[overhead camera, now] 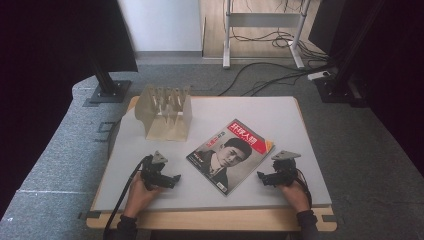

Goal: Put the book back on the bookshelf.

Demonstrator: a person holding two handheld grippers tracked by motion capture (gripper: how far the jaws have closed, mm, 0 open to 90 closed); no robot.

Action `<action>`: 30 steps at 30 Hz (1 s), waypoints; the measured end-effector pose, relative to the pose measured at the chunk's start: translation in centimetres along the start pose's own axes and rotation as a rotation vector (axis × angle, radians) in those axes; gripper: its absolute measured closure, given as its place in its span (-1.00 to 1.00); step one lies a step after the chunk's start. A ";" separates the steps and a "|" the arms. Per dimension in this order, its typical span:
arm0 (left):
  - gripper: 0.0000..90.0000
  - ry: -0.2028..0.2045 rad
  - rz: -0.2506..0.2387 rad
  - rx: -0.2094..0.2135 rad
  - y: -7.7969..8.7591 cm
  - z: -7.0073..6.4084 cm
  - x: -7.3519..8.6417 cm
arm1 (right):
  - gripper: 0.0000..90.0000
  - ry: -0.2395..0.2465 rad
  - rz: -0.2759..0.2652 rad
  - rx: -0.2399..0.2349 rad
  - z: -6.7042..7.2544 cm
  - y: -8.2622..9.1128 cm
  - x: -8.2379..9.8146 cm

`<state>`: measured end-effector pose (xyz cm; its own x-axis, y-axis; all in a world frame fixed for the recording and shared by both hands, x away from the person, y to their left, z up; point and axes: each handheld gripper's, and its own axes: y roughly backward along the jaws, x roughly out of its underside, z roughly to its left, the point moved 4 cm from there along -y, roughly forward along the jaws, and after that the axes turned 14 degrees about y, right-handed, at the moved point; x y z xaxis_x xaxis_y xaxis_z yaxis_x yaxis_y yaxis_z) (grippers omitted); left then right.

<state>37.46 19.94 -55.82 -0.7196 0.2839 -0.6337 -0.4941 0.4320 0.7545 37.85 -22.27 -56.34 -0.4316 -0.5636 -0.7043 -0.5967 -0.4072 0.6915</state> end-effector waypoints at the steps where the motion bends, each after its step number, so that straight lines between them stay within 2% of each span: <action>1: -1.00 0.000 -0.001 -0.002 0.0 0.0 0.0 | -0.93 0.000 0.000 0.000 0.0 0.0 0.0; 13: -1.00 0.013 -0.001 -0.005 0.0 -0.1 -0.1 | -0.93 0.000 0.003 -0.002 0.0 0.0 0.0; 16: -1.00 0.012 0.013 -0.006 0.0 -0.2 -0.3 | -0.94 0.000 0.003 -0.004 0.0 0.0 -0.1; 19: -1.00 0.010 0.015 0.021 0.0 -0.5 -0.6 | -0.96 0.005 0.007 -0.010 0.0 0.0 -0.1; 23: -1.00 -0.010 0.009 0.028 0.3 -1.0 -1.3 | -0.92 0.014 0.017 -0.019 -0.1 0.2 -0.2; 30: -1.00 -0.049 0.001 0.048 0.6 -2.0 -3.0 | -0.92 0.033 -0.014 -0.008 -0.2 0.9 -1.0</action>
<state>38.37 17.66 -53.18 -0.6946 0.3251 -0.6417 -0.4687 0.4722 0.7466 37.88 -22.21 -54.94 -0.4008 -0.5807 -0.7086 -0.5974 -0.4208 0.6827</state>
